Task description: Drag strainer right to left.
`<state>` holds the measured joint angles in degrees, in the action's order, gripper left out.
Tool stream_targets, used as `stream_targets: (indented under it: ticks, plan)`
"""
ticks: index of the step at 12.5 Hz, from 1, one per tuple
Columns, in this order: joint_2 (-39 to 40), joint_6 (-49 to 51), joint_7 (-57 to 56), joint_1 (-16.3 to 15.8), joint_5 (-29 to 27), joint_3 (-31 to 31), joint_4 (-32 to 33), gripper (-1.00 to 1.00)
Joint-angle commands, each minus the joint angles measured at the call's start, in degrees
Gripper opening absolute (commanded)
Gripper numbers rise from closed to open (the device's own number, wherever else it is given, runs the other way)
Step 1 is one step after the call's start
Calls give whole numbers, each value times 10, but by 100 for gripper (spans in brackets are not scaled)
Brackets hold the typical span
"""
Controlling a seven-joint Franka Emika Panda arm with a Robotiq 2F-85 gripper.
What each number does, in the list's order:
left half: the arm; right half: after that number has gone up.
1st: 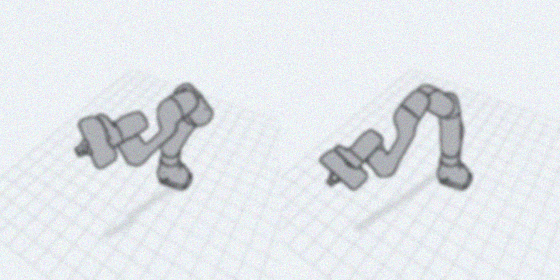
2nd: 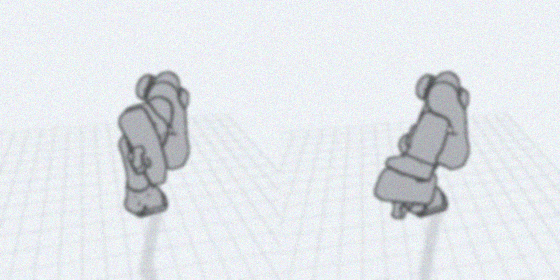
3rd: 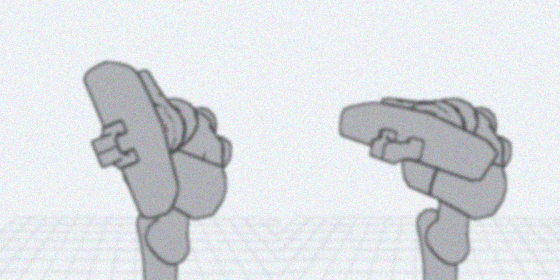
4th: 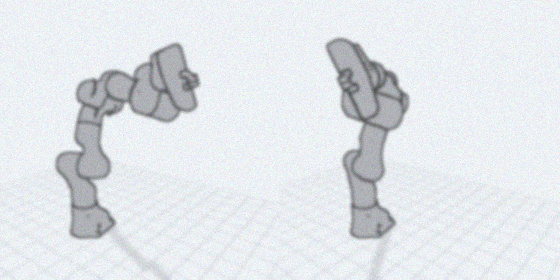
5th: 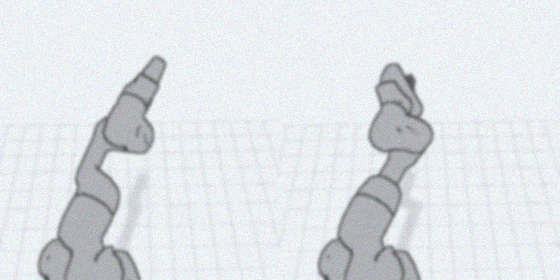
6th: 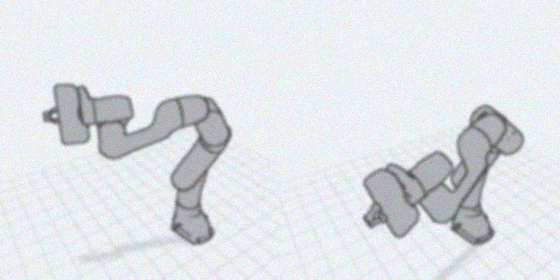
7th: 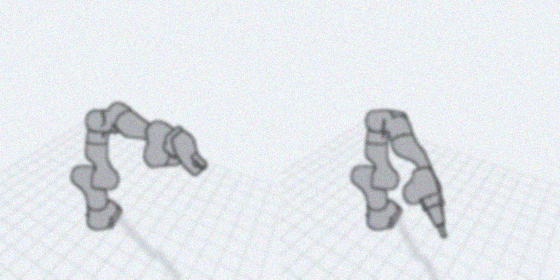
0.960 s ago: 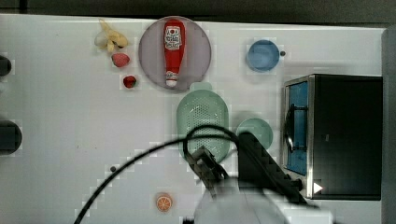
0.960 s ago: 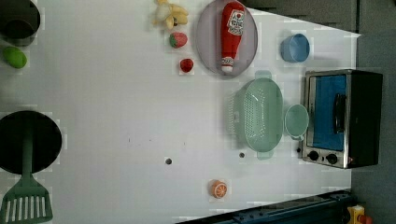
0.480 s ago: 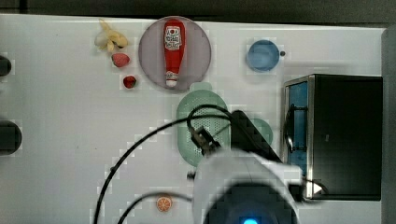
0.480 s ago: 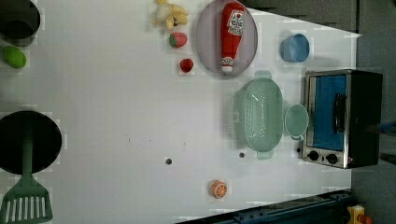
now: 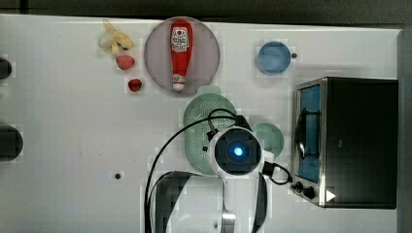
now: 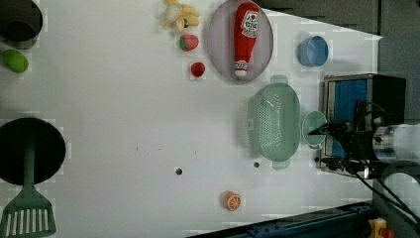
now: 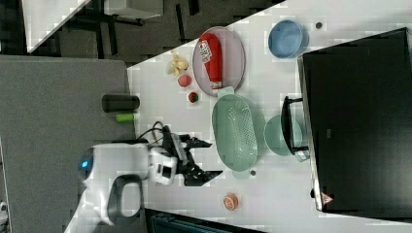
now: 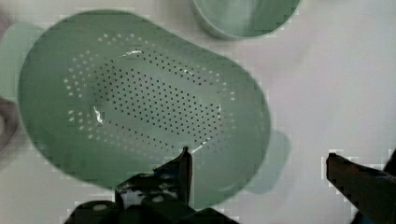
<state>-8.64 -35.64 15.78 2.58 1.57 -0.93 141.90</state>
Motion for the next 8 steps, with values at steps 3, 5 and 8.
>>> stream_targets:
  ticks: [3,5,8]
  plan:
    - [72,-129,198,-13,11,4,6,100]
    - [129,-175,206,-13,11,5,5,100]
    - [202,-248,214,-15,10,6,5,100]
